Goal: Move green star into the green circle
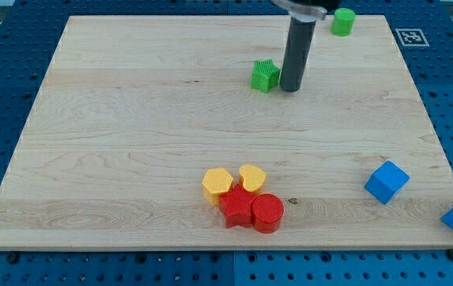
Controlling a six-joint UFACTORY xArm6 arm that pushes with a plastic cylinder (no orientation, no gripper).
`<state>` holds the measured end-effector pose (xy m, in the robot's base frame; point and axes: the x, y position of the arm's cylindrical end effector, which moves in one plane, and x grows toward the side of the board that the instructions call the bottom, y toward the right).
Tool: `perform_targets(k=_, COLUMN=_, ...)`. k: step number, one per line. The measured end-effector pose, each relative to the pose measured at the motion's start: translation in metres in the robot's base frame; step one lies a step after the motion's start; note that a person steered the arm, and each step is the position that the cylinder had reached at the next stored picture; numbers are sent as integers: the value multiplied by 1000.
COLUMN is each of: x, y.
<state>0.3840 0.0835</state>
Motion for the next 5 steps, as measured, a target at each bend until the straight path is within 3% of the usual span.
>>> perform_targets(k=2, x=-5, y=-95)
perform_targets(k=3, x=-27, y=-61)
perform_targets(k=5, x=-37, y=109)
